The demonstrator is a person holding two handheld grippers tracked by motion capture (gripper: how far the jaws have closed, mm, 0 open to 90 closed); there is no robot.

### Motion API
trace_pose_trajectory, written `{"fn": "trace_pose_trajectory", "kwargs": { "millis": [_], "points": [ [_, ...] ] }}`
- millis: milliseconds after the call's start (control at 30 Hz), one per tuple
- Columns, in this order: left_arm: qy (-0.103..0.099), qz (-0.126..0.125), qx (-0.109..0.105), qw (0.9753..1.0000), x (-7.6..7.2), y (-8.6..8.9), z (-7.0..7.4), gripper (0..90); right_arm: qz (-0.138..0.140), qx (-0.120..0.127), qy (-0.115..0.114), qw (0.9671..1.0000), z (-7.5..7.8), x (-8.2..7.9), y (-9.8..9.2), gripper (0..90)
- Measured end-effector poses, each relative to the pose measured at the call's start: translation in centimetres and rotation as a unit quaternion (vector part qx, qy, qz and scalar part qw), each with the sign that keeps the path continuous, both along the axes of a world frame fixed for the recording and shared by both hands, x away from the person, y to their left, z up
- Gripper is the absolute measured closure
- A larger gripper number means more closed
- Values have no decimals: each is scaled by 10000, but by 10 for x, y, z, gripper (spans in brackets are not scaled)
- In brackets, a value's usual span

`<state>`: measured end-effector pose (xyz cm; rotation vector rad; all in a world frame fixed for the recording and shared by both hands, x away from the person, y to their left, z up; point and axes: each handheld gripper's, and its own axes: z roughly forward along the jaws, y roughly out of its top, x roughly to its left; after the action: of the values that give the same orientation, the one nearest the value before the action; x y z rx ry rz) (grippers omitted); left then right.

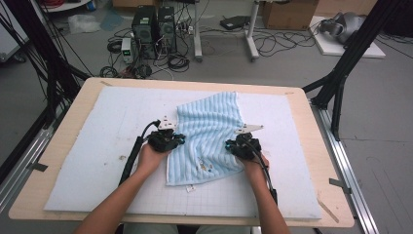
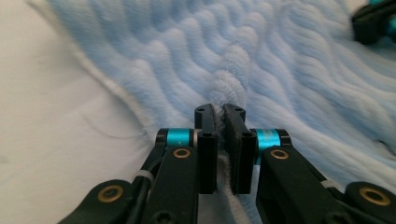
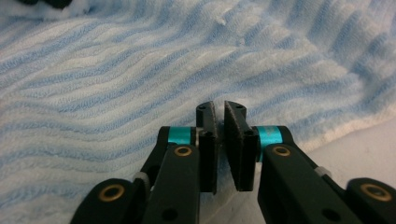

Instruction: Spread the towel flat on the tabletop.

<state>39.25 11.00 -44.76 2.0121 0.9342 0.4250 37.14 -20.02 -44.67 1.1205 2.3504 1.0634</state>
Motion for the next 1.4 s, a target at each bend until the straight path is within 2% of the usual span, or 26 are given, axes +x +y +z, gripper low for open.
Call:
{"fn": "trace_pose_trajectory", "kwargs": {
  "millis": [100, 133, 167, 233, 300, 367, 433, 533, 600, 667, 767, 867, 933, 967, 1067, 1100, 1133, 1200, 1400],
  "points": [
    [11, 407, -111, 9991, 10, 13, -1, 850, -142, -117, -131, 9997, 0, 2, 2, 863],
    [106, 499, -285, 9983, 14, 17, -3, 851, -229, -163, -207, 9994, 0, 4, 2, 863],
    [188, 513, -404, 9977, 16, 19, -2, 850, -362, -141, -264, 9989, -1, 6, 1, 863],
    [55, 461, -320, 9984, 15, 18, -1, 847, -537, -135, -341, 9979, -1, 8, 1, 862],
    [62, 494, -339, 9982, 14, 17, -1, 829, -701, -247, -496, 9960, 0, 10, 4, 849],
    [174, 495, -444, 9976, 15, 20, 0, 728, -779, -142, -513, 9955, 2, 10, 4, 785],
    [279, 529, -639, 9962, 13, 24, 1, 548, -747, -48, -539, 9957, 5, 7, 1, 731],
    [264, 371, -627, 9970, 5, 29, 5, 497, -673, 228, -640, 9954, 12, -2, -6, 649],
    [258, 280, -651, 9972, -1, 33, 8, 464, -564, 310, -610, 9961, 17, -9, -8, 621],
    [126, 250, -677, 9973, -10, 37, 12, 465, -445, 371, -720, 9957, 22, -18, -9, 619],
    [80, 196, -723, 9972, -20, 41, 14, 465, -99, 488, -687, 9964, 28, -33, -6, 656],
    [45, 143, -757, 9970, -31, 46, 14, 466, 304, 322, -528, 9976, 25, -48, 2, 715],
    [53, 133, -780, 9968, -37, 48, 15, 472, 464, 106, -344, 9983, 18, -54, 8, 746],
    [82, 102, -739, 9972, -39, 49, 15, 472, 465, -37, -284, 9985, 14, -56, 10, 752],
    [90, 58, -754, 9971, -47, 51, 16, 473, 130, -312, -161, 9993, 1, -53, 10, 753],
    [103, 31, -761, 9970, -50, 52, 16, 474, 25, -190, -155, 9997, 1, -52, 8, 743],
    [111, 4, -770, 9970, -52, 52, 15, 474, -177, -229, -201, 9994, 0, -50, 6, 716],
    [153, -37, -756, 9970, -56, 53, 14, 475, -247, -186, -210, 9993, 1, -49, 3, 699],
    [305, -209, -712, 9968, -62, 49, 9, 480, 53, 249, -434, 9987, 14, -63, -3, 651]
  ]
}}
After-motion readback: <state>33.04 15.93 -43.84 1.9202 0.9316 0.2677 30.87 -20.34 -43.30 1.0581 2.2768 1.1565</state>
